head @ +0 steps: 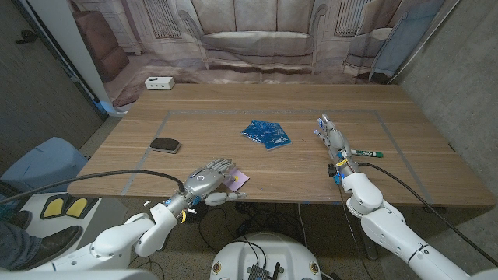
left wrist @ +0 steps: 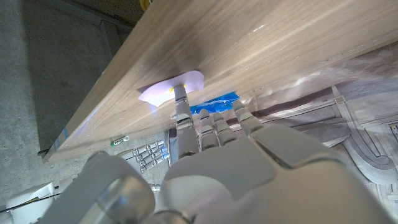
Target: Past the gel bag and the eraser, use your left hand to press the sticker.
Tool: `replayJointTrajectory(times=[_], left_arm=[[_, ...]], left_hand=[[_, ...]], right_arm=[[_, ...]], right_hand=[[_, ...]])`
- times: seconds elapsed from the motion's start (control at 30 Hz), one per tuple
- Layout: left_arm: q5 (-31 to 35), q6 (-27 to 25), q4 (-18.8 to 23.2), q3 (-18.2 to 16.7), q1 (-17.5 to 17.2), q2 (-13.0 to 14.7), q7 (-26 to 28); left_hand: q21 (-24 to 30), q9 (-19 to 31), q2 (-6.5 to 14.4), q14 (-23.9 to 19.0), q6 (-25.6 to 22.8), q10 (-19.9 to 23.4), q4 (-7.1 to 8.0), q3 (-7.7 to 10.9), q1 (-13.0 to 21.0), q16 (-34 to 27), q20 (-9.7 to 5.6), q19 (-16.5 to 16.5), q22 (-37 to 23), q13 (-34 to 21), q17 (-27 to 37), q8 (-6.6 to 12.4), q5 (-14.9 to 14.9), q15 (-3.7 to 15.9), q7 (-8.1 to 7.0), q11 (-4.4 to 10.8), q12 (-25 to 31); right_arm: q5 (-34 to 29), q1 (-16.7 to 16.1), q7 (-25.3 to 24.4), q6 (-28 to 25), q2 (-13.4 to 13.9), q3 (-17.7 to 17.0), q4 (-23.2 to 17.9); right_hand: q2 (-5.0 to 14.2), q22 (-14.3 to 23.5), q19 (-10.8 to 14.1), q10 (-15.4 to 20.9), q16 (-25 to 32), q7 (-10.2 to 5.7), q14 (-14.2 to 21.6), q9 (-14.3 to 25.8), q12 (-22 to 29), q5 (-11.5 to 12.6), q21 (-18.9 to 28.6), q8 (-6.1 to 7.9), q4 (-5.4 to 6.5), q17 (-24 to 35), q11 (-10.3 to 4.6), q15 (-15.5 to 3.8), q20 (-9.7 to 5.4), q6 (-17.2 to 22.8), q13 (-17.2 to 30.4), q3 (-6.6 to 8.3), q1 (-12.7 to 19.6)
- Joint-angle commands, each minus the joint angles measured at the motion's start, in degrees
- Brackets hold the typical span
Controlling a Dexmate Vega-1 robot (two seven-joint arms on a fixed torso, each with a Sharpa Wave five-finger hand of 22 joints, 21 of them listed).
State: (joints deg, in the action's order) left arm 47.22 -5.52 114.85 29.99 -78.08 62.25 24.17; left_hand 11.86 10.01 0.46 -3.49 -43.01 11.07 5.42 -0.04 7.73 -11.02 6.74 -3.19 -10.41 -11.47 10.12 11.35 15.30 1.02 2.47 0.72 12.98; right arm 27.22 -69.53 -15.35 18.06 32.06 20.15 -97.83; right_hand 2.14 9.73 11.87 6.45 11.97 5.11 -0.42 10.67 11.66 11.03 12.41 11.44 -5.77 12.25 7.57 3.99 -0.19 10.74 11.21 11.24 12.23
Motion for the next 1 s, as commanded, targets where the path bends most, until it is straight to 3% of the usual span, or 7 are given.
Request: replayJointTrajectory(times=[0.03, 1.0], left_arm=[[-1.4, 0.6, -1.1, 1.0, 0.7, -0.2, -1.0], [-4.4, 1.4, -2.5, 1.9, 0.8, -0.4, -1.9]], left_hand=[[-0.1, 0.3, 0.0, -0.6, -1.0, 1.1, -0.31, -0.04, 1.1, -0.1, 0.25, 0.0, 0.0, 0.1, 0.2, 0.37, 0.3, -0.19, 0.15, 0.09, 0.5], [0.0, 0.3, 0.3, -2.3, -3.7, 2.8, -0.74, -0.16, 2.0, -0.3, 0.51, -0.7, -0.1, 0.1, 0.2, 0.8, 0.4, -0.17, 0.91, -0.02, 0.9]], right_arm=[[-0.2, -0.1, -0.3, -0.3, 0.0, 0.0, -0.3], [0.0, -0.4, -0.5, -1.1, 0.2, 0.0, -1.0]], right_hand=[[0.28, 0.1, 0.6, 0.0, 0.0, -0.15, -0.2, 0.2, 0.1, -0.2, -0.3, -0.15, -0.3, 0.2, 0.02, 0.4, 0.06, 0.4, 0.2, -0.14, 0.0], [0.38, 0.2, 0.6, 0.0, 0.0, -0.05, -0.1, 0.2, 0.1, -0.2, -0.6, -0.1, -0.36, 0.2, 0.1, 0.43, 0.15, 0.5, 0.2, -0.26, -0.1]])
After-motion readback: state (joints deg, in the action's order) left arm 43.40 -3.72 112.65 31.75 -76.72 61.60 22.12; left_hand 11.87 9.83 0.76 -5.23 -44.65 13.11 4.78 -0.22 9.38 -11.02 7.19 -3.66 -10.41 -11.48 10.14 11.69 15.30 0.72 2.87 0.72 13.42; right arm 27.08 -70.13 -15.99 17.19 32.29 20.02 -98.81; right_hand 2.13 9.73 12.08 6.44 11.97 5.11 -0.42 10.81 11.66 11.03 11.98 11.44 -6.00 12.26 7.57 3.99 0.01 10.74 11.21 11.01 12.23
